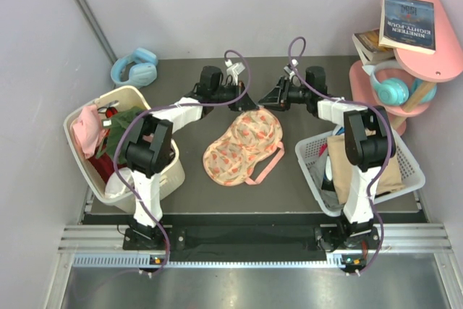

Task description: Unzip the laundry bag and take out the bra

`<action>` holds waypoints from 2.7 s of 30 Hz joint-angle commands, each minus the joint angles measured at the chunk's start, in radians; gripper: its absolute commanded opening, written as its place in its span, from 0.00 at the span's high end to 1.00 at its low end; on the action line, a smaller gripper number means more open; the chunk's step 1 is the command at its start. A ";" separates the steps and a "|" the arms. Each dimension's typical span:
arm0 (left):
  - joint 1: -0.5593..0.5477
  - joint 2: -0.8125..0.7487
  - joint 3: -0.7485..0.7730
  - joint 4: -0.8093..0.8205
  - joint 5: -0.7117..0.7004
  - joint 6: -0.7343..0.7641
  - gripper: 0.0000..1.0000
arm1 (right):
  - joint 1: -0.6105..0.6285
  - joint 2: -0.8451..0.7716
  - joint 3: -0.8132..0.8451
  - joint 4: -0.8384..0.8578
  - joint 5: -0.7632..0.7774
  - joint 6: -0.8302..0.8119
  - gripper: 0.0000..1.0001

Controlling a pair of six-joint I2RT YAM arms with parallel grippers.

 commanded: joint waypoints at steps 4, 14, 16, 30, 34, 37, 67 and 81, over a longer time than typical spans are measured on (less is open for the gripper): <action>0.001 -0.072 -0.008 0.093 -0.001 -0.010 1.00 | 0.025 -0.014 -0.010 0.027 -0.025 -0.029 0.76; 0.001 -0.083 -0.025 0.100 -0.030 -0.019 1.00 | 0.025 -0.039 -0.028 0.024 -0.014 -0.030 1.00; 0.001 -0.086 -0.036 0.100 -0.038 -0.018 1.00 | 0.025 -0.048 -0.039 0.023 -0.008 -0.033 1.00; 0.008 -0.112 -0.060 0.067 -0.069 -0.010 1.00 | -0.012 -0.102 -0.050 -0.160 0.139 -0.153 1.00; 0.024 -0.119 -0.063 0.059 -0.079 -0.006 1.00 | -0.018 -0.109 -0.045 -0.203 0.167 -0.185 1.00; 0.037 -0.124 -0.064 0.050 -0.112 -0.004 1.00 | -0.020 -0.111 -0.044 -0.227 0.179 -0.199 1.00; 0.077 -0.069 0.034 0.088 -0.035 0.005 0.20 | -0.018 -0.013 0.168 -0.384 0.110 -0.305 1.00; 0.031 0.146 0.239 -0.016 0.125 0.025 0.20 | -0.018 -0.016 0.173 -0.379 0.081 -0.303 1.00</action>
